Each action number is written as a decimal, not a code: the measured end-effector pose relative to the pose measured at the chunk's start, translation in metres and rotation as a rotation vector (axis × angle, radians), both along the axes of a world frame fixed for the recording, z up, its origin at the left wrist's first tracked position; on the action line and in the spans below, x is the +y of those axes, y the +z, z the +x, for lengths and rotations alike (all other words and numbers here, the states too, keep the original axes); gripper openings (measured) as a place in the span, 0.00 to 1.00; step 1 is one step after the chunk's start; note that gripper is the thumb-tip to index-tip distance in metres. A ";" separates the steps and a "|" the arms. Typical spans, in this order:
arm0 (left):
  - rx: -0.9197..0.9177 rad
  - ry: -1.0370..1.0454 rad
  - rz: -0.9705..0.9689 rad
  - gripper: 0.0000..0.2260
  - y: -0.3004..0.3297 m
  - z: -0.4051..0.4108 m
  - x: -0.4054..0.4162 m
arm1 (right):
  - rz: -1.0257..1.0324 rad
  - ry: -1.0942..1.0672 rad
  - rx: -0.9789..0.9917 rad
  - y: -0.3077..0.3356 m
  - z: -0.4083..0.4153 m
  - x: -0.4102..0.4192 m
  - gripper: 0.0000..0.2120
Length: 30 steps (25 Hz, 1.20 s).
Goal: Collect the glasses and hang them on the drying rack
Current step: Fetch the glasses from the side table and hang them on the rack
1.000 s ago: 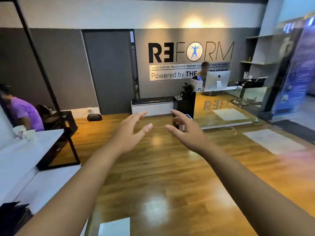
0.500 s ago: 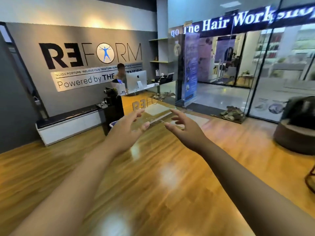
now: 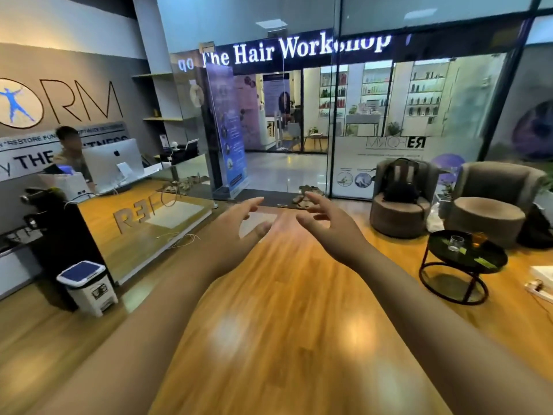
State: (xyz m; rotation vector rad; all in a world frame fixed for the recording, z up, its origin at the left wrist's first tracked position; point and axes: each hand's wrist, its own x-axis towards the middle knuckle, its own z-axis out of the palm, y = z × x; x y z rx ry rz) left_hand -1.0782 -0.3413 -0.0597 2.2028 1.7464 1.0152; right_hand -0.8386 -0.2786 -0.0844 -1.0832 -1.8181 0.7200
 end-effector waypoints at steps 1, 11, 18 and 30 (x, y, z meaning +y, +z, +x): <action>-0.002 -0.011 0.011 0.32 0.003 0.002 0.027 | 0.001 -0.020 -0.005 0.002 0.005 0.024 0.31; -0.082 -0.166 0.063 0.28 0.006 0.042 0.235 | 0.036 -0.174 -0.076 0.019 0.046 0.197 0.31; -0.101 -0.325 0.084 0.28 -0.004 0.070 0.381 | 0.028 -0.315 -0.085 0.011 0.067 0.306 0.32; -0.088 -0.647 -0.013 0.27 -0.024 0.139 0.609 | -0.072 -0.652 -0.031 -0.008 0.119 0.455 0.32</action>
